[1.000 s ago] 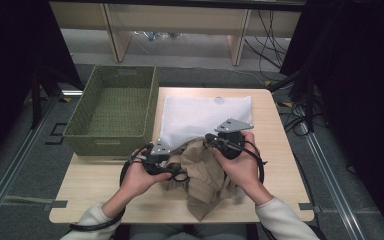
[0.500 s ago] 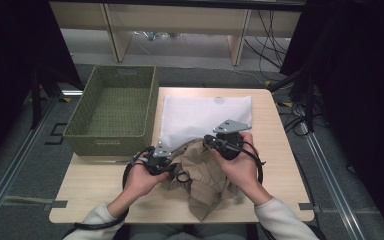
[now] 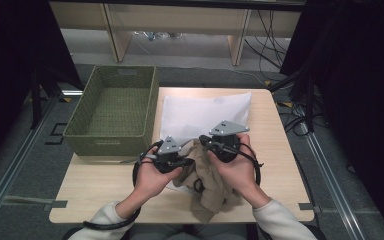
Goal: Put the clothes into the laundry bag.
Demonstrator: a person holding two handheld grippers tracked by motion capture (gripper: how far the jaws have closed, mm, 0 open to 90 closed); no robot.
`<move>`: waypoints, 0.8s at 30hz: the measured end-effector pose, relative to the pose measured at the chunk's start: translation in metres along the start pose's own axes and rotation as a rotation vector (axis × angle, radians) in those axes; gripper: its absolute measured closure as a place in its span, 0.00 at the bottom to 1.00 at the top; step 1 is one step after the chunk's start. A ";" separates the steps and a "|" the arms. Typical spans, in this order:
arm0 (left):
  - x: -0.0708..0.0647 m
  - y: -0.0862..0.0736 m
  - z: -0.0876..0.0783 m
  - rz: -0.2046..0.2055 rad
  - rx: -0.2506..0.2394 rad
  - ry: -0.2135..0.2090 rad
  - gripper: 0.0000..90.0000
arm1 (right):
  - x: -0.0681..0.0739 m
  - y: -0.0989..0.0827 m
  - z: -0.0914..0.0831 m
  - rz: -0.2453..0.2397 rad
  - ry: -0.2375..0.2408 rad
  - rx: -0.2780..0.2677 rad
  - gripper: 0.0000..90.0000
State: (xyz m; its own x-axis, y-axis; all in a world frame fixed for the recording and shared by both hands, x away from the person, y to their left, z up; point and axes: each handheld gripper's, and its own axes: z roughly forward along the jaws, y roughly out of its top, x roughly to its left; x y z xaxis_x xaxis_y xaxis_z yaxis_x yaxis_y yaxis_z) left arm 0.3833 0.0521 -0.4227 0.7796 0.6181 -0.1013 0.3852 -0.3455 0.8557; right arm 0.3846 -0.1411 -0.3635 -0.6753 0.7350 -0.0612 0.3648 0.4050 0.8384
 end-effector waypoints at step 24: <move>0.022 -0.005 -0.004 0.093 0.045 0.157 0.57 | -0.016 -0.004 0.001 0.015 -0.029 0.024 0.99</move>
State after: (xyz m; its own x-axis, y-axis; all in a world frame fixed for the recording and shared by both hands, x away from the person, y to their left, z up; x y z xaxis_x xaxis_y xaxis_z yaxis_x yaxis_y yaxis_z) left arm 0.3966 0.0702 -0.4273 0.7275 0.6834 0.0605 0.3393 -0.4351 0.8340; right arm 0.3946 -0.1541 -0.3668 -0.6513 0.7560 -0.0647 0.3900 0.4067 0.8261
